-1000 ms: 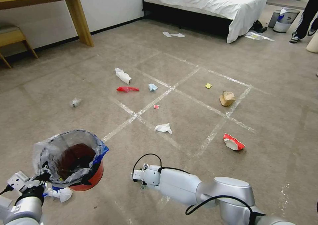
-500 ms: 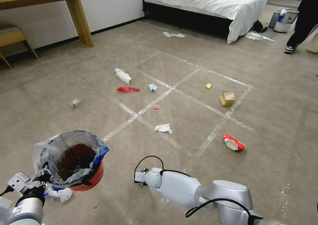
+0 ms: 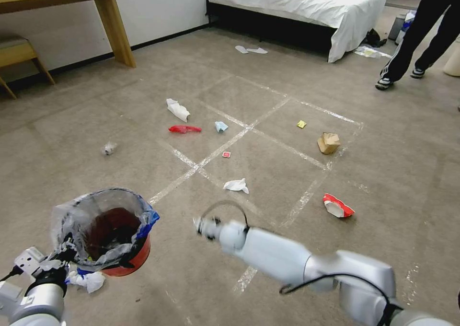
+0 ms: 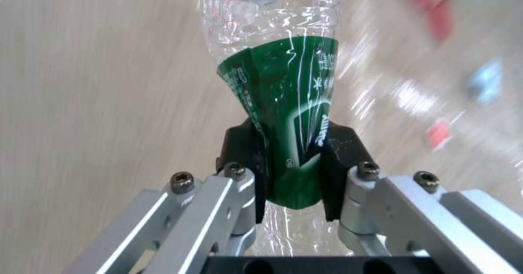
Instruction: Pick up the trash bin and place the garbage on the floor into it.
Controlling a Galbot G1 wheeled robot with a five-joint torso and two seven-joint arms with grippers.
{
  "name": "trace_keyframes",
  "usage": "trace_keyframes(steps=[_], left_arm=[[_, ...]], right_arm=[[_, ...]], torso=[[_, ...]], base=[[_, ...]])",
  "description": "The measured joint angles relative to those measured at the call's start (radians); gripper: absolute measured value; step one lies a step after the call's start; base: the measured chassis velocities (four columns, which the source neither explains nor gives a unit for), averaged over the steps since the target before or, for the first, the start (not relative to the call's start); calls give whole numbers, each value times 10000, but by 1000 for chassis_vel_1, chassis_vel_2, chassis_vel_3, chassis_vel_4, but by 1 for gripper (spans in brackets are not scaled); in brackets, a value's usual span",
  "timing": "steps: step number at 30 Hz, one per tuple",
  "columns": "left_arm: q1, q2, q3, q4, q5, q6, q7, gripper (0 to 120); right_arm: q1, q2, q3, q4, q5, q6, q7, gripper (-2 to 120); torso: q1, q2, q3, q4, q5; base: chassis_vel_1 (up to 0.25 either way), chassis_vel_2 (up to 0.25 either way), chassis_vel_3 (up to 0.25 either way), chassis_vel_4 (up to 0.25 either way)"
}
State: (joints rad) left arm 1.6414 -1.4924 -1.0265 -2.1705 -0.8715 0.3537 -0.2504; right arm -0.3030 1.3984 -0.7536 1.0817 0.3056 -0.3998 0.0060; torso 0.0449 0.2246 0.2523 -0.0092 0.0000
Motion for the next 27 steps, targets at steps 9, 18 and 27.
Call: trace_keyframes(steps=[9, 18, 27], left_arm=[[-206, 38, 184, 84, -8, 71, -96, 4], [-328, 14, 229, 100, -11, 112, -180, 4], [-312, -56, 181, -50, -39, 124, -208, 4]], right_arm=[[764, -302, 1767, 3454, 2918, 1743, 283, 17], [794, 189, 980, 5396, 5695, 2443, 650, 17], [595, 978, -383, 4210, 5108, 2901, 697, 17]], torso=[[0, 0, -1, 0, 0], [-1, 1, -2, 1, -2], [-1, 1, -1, 2, -3]], base=[[0, 0, 0, 0], [0, 0, 0, 0], [0, 0, 0, 0]])
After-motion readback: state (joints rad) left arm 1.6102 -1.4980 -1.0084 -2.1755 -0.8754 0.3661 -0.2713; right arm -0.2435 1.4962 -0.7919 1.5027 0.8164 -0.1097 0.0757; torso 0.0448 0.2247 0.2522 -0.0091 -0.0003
